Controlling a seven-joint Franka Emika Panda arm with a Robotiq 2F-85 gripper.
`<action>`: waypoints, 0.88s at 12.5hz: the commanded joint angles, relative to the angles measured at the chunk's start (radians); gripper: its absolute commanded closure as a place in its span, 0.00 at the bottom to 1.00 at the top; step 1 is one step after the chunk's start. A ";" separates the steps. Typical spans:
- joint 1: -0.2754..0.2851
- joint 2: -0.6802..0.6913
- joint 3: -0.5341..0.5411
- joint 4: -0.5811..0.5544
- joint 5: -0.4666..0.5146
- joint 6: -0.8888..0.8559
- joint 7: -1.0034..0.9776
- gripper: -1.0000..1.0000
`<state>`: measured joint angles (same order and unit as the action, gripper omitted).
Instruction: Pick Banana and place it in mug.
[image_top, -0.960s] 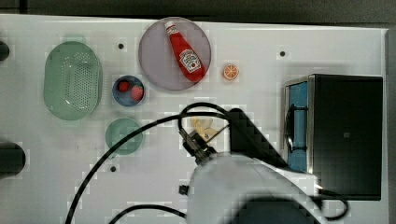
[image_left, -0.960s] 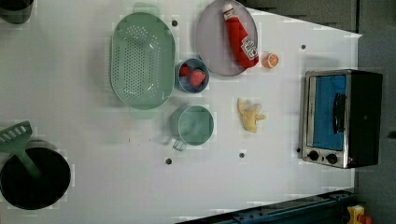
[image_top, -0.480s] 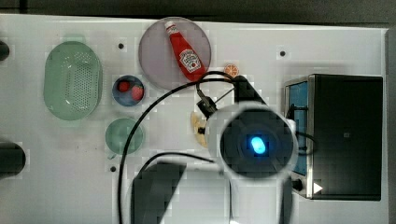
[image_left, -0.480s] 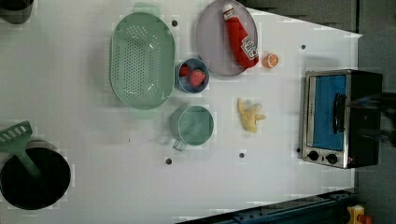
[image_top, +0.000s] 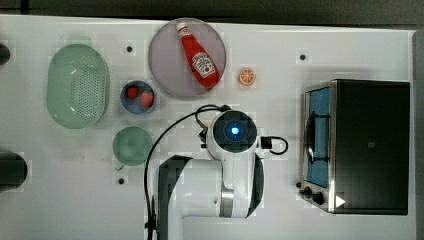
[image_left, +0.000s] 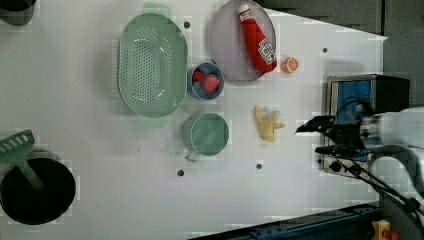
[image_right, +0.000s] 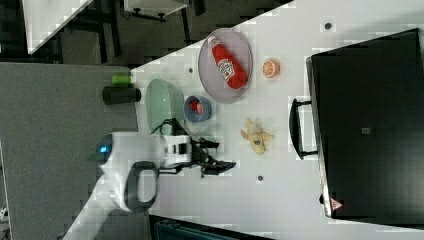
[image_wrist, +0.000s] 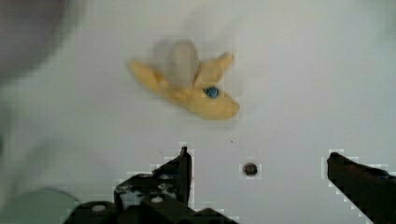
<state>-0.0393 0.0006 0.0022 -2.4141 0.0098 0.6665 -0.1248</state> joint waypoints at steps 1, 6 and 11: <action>0.013 0.027 0.004 0.018 -0.007 0.112 -0.162 0.00; 0.012 0.204 -0.004 0.008 -0.007 0.270 -0.164 0.00; 0.013 0.355 -0.014 -0.002 -0.012 0.475 -0.164 0.00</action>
<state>-0.0287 0.3796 -0.0082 -2.4004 0.0088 1.1260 -0.2683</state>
